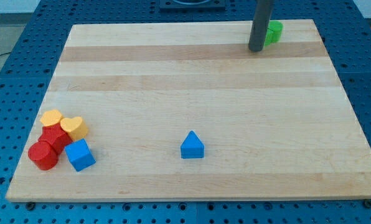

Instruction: Separate red star from red circle

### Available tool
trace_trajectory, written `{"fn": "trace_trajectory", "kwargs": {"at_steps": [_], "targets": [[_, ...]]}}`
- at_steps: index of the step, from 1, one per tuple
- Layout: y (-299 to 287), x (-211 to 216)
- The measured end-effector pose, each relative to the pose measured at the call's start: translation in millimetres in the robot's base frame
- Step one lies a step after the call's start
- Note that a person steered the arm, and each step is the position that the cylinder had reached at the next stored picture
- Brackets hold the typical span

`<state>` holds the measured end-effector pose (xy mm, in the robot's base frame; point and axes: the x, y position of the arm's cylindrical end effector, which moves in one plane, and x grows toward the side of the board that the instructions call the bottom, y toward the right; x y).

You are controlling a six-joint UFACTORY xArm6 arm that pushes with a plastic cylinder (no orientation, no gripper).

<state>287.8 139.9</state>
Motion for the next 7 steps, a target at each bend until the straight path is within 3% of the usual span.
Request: {"fn": "trace_trajectory", "kwargs": {"at_steps": [2,3,5,7], "targets": [[0,12],[-21,45],[-43,53],[-61,121]]}}
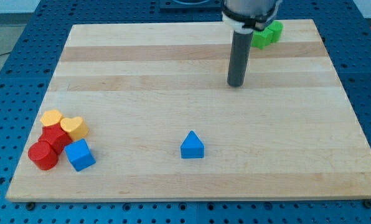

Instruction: Separate red star from red circle

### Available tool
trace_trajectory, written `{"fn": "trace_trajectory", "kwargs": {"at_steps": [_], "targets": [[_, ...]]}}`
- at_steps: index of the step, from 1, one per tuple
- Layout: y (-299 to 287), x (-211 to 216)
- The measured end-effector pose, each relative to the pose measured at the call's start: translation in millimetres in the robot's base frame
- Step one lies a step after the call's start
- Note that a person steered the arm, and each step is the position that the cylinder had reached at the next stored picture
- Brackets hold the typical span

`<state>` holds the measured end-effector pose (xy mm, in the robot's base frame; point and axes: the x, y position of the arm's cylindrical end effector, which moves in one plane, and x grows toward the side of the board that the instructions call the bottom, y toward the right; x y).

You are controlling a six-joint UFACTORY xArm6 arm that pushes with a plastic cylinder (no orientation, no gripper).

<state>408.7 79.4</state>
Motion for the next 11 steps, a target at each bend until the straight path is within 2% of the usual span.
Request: {"fn": "trace_trajectory", "kwargs": {"at_steps": [2,3,4,6,7,8,9,11], "targets": [[-4,114],[-38,164],[-129,195],[-354,200],[-379,171],[-342,139],[-301,129],[-361,120]]}}
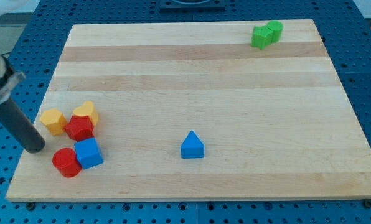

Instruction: Separate red star from red circle

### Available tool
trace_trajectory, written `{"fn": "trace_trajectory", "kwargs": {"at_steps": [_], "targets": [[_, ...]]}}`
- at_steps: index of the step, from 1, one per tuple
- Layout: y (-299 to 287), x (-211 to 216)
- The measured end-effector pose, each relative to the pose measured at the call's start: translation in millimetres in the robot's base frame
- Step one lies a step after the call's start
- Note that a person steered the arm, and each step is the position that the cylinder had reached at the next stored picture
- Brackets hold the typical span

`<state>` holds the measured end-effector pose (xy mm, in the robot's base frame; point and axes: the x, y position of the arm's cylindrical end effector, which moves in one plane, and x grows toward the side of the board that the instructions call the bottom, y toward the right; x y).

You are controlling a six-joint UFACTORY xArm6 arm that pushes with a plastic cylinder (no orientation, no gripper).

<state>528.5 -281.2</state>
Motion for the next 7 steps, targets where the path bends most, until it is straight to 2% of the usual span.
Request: {"fn": "trace_trajectory", "kwargs": {"at_steps": [1,2,3,6,7], "targets": [[59,-38],[138,-41],[152,-41],[60,-14],[83,4]]}}
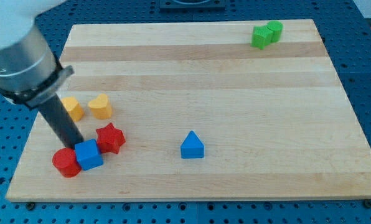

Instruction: Separate red star from red circle

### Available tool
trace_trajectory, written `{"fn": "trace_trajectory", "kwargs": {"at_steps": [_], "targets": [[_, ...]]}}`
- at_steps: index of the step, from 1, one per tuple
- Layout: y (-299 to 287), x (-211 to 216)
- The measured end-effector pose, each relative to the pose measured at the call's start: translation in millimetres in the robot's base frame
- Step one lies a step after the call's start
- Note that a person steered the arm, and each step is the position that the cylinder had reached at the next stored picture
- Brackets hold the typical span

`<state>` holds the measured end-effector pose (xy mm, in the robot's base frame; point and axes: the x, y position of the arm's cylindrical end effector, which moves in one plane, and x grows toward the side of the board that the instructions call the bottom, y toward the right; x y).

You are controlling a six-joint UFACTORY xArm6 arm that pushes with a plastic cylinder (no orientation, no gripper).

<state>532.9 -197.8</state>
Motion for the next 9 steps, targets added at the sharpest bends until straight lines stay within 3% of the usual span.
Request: {"fn": "trace_trajectory", "kwargs": {"at_steps": [2,4,6,7,8,9], "targets": [[174,-39],[119,-24],[233,-21],[176,-19],[194,3],[270,12]]}}
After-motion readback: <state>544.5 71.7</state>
